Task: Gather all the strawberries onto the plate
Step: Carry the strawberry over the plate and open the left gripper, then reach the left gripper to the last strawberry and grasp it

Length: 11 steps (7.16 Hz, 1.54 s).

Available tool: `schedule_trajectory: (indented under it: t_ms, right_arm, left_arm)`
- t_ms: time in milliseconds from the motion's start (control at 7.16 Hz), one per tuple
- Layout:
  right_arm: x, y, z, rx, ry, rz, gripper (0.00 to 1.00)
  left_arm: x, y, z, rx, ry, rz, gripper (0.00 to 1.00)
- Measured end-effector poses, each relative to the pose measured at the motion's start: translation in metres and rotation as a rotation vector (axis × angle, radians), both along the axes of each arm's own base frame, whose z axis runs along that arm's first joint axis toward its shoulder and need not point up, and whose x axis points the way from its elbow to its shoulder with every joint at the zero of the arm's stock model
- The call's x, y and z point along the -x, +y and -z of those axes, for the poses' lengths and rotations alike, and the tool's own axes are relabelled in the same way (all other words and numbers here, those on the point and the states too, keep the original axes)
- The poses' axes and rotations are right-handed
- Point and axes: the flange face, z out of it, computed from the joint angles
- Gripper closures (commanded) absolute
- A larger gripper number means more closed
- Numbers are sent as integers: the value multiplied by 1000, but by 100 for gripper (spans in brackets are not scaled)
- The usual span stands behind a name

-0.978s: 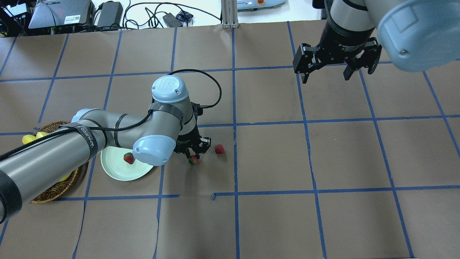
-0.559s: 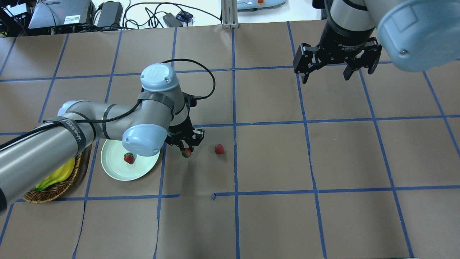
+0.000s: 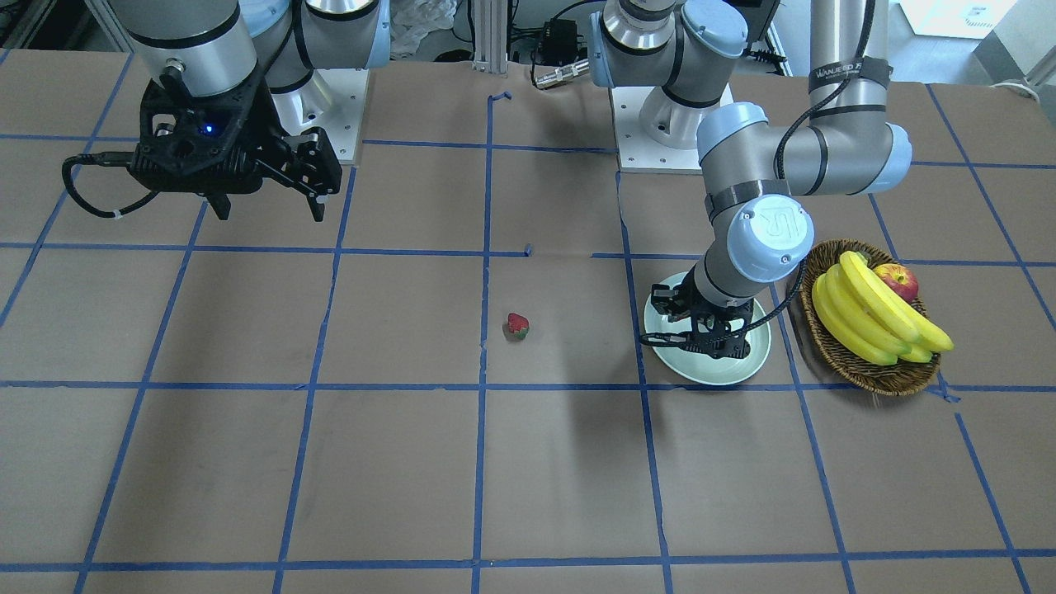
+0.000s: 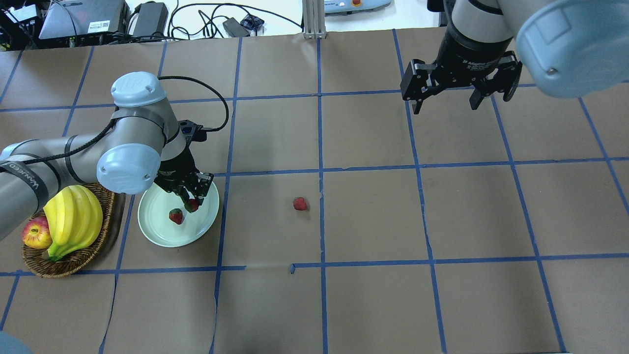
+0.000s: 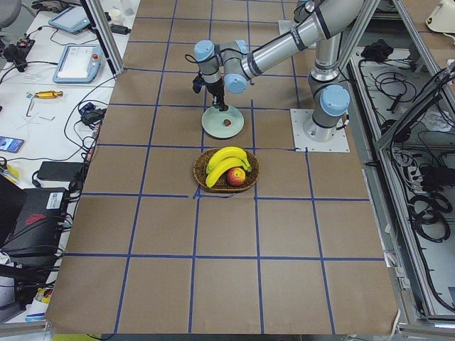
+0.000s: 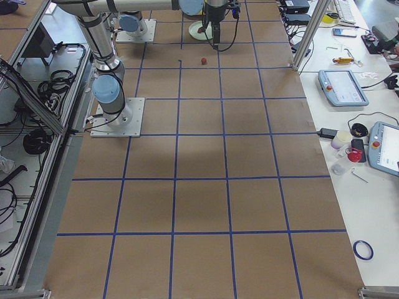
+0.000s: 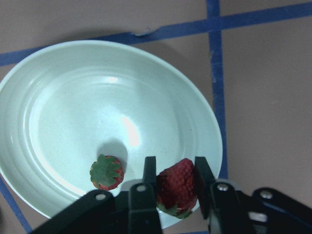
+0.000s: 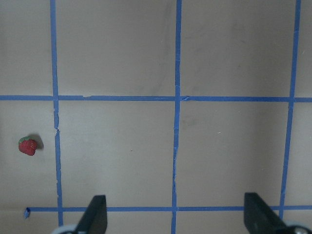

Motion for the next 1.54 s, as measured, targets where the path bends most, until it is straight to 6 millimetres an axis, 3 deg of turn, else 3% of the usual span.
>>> schedule_trajectory:
  t_ms: [140, 419, 559, 838, 1118, 1397, 1537]
  right_arm:
    - [0, 0, 0, 0, 0, 0, 0]
    - [-1, 0, 0, 1, -1, 0, 0]
    - [-1, 0, 0, 0, -1, 0, 0]
    - [-1, 0, 0, 0, -1, -1, 0]
    - [-1, 0, 0, -1, -1, 0, 0]
    - [-1, 1, 3, -5, -1, 0, 0]
    - [-1, 1, 3, -6, -1, 0, 0]
  left_arm:
    - [-1, 4, 7, -16, 2, -3, 0]
    - [12, -1, -2, 19, -15, -54, 0]
    - [37, -6, -12, 54, -27, -78, 1]
    - [106, -2, -21, 113, -28, -149, 3]
    - [175, 7, -13, 170, 56, -257, 6]
    - [209, 11, 12, 180, 79, -309, 17]
    - [216, 13, 24, 169, 74, -319, 29]
